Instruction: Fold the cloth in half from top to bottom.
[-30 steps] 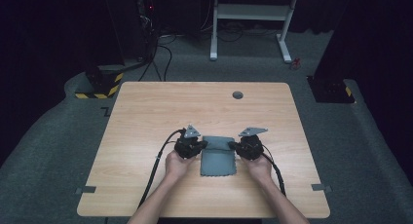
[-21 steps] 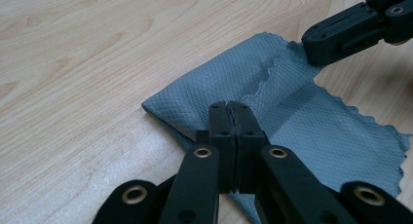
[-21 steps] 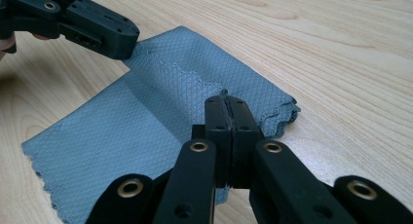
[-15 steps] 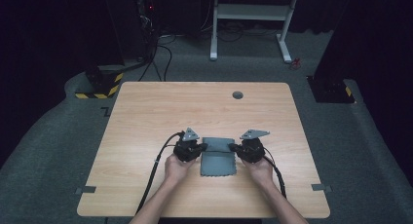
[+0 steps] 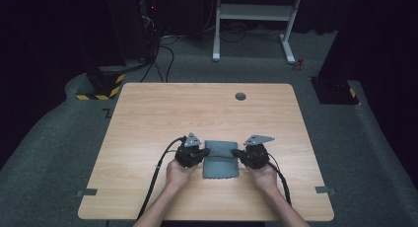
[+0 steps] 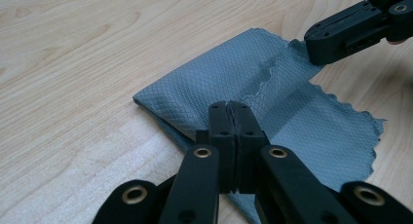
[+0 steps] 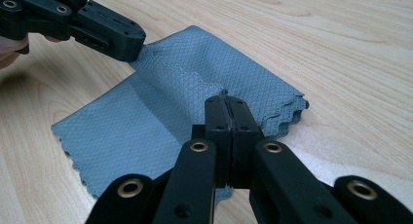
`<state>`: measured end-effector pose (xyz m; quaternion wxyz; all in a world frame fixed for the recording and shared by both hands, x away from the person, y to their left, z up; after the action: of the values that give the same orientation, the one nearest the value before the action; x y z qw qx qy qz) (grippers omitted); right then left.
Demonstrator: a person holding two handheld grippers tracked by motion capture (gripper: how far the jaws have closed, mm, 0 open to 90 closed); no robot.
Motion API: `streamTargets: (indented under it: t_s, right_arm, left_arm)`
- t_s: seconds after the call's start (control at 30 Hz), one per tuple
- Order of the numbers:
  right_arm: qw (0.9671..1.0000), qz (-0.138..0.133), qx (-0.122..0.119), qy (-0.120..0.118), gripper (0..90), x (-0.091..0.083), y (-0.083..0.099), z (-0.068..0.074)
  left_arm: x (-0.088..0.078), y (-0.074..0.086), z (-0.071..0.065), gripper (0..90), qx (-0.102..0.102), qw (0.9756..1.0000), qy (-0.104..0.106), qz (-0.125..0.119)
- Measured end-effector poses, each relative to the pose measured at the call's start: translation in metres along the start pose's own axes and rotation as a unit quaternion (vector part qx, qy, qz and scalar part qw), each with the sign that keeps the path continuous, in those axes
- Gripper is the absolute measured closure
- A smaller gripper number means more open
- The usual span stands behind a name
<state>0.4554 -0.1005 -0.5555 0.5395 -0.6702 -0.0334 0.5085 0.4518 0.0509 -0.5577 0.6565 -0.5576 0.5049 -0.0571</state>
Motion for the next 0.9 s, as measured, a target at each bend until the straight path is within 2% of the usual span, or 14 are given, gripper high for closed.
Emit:
streamTargets:
  t_s: [0.07, 0.5, 0.57, 0.6, 0.87, 0.9]
  right_arm:
    - [1.0, 0.0, -0.001, -0.001, 89.7, -0.001, 0.002, 0.001]
    - [1.0, 0.0, -0.007, -0.007, 89.7, -0.006, 0.015, 0.011]
    - [0.9999, -0.001, -0.015, -0.006, 89.7, -0.007, 0.018, 0.013]
    - [0.9999, 0.0, -0.014, -0.006, 89.7, -0.008, 0.019, 0.014]
    - [0.9999, 0.002, -0.01, -0.01, 89.5, -0.007, 0.027, 0.018]
    - [0.9999, 0.002, -0.015, -0.006, 89.5, -0.007, 0.028, 0.019]
  left_arm:
    - [0.0, 0.001, -0.002, 89.1, -0.007, 1.0, 0.002, -0.003]
    - [-0.003, 0.013, -0.015, 89.0, 0.014, 0.9999, 0.0, 0.007]
    - [-0.003, 0.015, -0.015, 89.0, 0.018, 0.9998, 0.0, 0.009]
    - [-0.003, 0.016, -0.017, 89.0, 0.014, 0.9999, 0.001, 0.008]
    - [-0.004, 0.021, -0.02, 89.0, 0.02, 0.9997, 0.001, 0.012]
    - [-0.004, 0.022, -0.021, 89.0, 0.022, 0.9996, 0.002, 0.016]
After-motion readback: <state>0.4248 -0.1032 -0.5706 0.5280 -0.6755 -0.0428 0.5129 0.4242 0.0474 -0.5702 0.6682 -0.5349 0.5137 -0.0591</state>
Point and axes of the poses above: each handheld gripper's, and its own axes: x roughly forward along the jaws, y roughly out of its underside, z roughly to its left, the point moved 9 cm from there along x, roughly forward along the jaws, and after that the axes turned 2 degrees about y, right-handed, at the moved point
